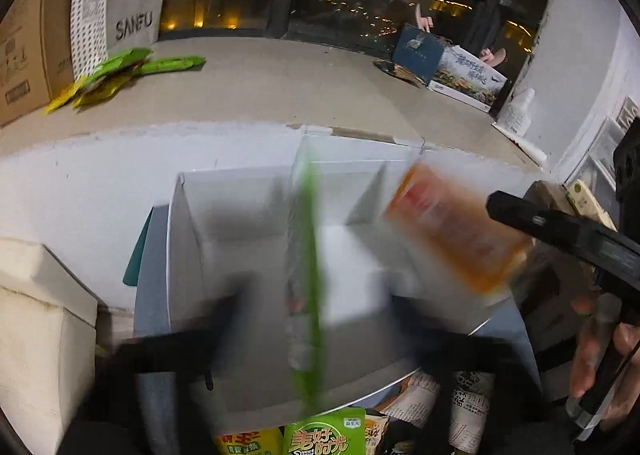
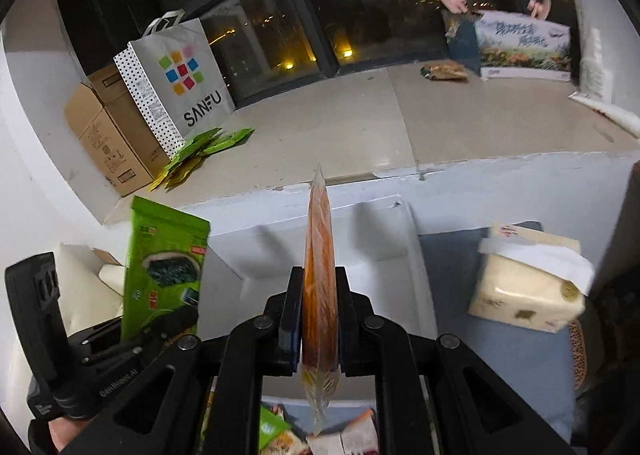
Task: Organize snacks
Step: 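Carry both packs into the white box and open both grippers, then move the left gripper back to the pile and grasp another green seaweed pack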
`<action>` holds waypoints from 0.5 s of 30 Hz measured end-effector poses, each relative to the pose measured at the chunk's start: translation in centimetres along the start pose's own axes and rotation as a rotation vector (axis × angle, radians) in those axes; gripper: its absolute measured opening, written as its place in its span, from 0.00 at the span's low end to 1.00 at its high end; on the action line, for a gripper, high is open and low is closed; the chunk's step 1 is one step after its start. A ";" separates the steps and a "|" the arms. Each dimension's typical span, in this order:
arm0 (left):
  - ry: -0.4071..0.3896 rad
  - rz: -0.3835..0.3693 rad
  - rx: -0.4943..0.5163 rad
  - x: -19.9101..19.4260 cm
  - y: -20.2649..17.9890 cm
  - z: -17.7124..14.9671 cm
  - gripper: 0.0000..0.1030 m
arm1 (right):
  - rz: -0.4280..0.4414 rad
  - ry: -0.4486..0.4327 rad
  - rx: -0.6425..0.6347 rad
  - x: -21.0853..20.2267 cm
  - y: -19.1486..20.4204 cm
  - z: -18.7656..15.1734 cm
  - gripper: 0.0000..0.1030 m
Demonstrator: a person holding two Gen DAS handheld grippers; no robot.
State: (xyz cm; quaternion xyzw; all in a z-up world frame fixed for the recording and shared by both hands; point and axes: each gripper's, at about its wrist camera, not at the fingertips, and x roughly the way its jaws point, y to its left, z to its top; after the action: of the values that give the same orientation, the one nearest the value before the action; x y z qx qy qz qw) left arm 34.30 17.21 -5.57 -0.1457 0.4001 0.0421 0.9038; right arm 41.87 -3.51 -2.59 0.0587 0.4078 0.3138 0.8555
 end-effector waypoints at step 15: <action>-0.287 0.018 0.209 -11.7 -1.0 -6.4 1.00 | 0.112 -0.119 -0.020 -6.9 -0.5 -2.8 1.00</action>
State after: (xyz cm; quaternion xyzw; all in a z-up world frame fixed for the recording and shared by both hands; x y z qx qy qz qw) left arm 22.03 14.86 -0.86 -0.0399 0.2705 0.0286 0.9615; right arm 36.84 -8.34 -0.04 0.0914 0.3490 0.3612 0.8599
